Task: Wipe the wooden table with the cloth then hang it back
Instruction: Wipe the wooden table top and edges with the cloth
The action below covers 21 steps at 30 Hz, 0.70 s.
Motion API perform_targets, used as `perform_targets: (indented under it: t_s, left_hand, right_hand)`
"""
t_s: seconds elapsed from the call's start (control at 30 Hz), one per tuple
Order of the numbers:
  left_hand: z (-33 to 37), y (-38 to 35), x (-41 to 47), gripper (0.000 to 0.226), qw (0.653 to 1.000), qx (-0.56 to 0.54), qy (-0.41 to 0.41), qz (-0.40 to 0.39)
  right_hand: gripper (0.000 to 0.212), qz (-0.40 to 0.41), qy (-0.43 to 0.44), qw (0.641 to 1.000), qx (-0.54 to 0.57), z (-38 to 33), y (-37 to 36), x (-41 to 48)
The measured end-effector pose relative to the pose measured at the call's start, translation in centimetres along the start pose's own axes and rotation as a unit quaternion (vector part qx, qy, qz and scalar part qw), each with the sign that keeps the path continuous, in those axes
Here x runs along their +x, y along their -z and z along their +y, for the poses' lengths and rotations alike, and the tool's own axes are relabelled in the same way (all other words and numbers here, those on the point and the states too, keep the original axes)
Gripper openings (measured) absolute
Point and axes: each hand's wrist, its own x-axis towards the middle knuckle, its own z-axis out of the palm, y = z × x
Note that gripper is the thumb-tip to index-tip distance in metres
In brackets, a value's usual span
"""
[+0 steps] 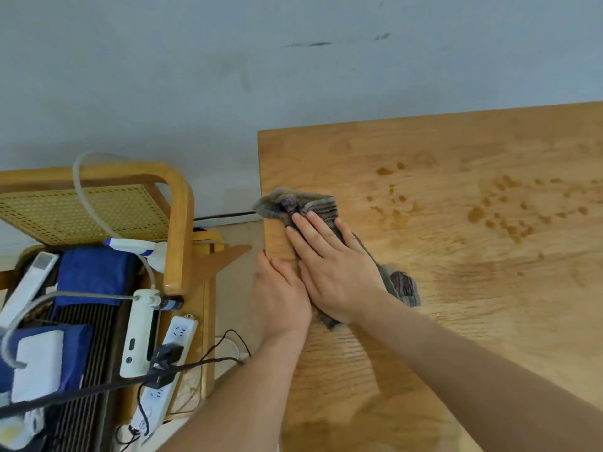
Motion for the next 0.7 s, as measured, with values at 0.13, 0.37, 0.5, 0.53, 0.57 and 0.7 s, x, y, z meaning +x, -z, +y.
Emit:
perform_targets:
  t_s: [0.13,0.37,0.5,0.53,0.57,0.7]
  left_hand:
    - [0.0,0.0,-0.5,0.031,1.0,0.014,0.001,0.007]
    - [-0.2,-0.2,-0.5,0.036,1.0,0.018,-0.004,0.016]
    - [-0.1,0.1,-0.4,0.047,1.0,0.023,0.002,-0.014]
    - [0.2,0.1,-0.1,0.048,0.999,0.027,0.006,-0.016]
    - [0.4,0.1,0.0,0.048,0.999,0.034,0.009,-0.018]
    - [0.2,0.2,-0.2,0.051,0.997,0.062,0.021,-0.034]
  right_hand:
    - [0.057,0.003,-0.073,0.997,0.038,1.6,1.0,9.1]
    - [0.058,0.001,-0.036,0.999,0.032,0.2,1.0,8.5]
    - [0.058,-0.031,0.058,0.997,0.044,0.2,0.9,1.7]
    - [0.057,-0.032,0.066,0.997,0.035,0.8,1.0,2.6]
    - [0.057,-0.028,0.062,0.997,0.027,1.1,1.2,4.2]
    - [0.056,-0.004,-0.035,0.999,0.037,1.8,1.3,12.8]
